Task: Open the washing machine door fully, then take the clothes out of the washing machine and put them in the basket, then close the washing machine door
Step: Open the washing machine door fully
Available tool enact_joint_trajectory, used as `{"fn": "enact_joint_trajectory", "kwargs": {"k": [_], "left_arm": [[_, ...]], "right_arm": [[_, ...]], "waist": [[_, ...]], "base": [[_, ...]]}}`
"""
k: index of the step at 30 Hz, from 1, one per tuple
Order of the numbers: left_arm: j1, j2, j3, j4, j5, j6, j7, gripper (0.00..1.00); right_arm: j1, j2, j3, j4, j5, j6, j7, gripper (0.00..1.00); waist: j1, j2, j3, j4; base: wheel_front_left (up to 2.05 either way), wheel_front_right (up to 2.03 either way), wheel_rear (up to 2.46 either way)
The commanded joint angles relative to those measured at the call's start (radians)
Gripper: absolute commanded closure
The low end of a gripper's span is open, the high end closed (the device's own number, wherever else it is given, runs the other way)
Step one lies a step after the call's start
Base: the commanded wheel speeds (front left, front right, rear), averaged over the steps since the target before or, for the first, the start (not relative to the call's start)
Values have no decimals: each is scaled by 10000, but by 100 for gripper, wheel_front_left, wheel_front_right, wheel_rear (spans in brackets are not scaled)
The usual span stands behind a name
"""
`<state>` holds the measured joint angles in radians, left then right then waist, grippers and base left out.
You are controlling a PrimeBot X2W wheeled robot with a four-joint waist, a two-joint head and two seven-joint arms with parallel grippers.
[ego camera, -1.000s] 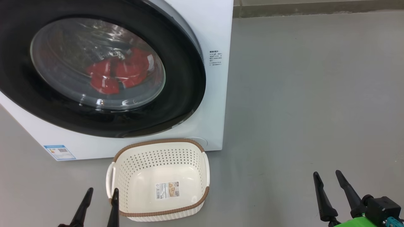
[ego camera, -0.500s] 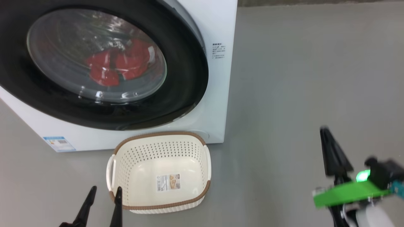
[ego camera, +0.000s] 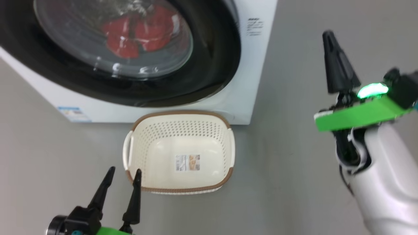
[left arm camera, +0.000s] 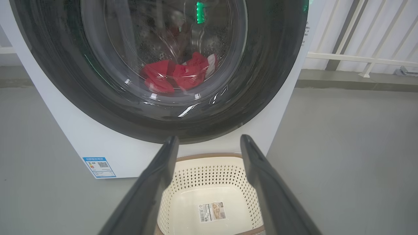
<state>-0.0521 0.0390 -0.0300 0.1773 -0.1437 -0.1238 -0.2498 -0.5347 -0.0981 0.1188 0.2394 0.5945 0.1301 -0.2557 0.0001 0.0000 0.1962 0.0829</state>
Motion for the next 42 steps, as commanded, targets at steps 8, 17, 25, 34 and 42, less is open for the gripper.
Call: {"fn": "enact_joint_trajectory", "kwargs": {"k": [8,17,25,34,42], "left_arm": [[-789,112,-86,4,-327,-51,-120,0],[-1469,112,-571,102,-630,-63,-120,0],[-1984,112,-849,182,-860,-67,-120,0],[-2286,112,-1024,244,-1096,-68,-120,0],[-2354,112,-999,333,-1167,-68,-120,0]], "right_arm": [[-1776,-854,1082,920,1564,6,-61,100],[-3522,-1963,3094,1519,5253,6,401,100],[-4856,-3117,4278,1321,7692,6,1512,100],[-5616,-3548,5068,1378,8848,6,2927,100],[-5568,-3531,5534,1246,9465,6,3720,100]], "waist": [[-1,0,1153,1127],[-1,0,2028,1659],[-1,0,2720,1944],[-1,0,3021,2091],[-1,0,2892,2058]], "base": [[0,0,0],[0,0,0],[0,0,0],[0,0,0],[0,0,0]]}}
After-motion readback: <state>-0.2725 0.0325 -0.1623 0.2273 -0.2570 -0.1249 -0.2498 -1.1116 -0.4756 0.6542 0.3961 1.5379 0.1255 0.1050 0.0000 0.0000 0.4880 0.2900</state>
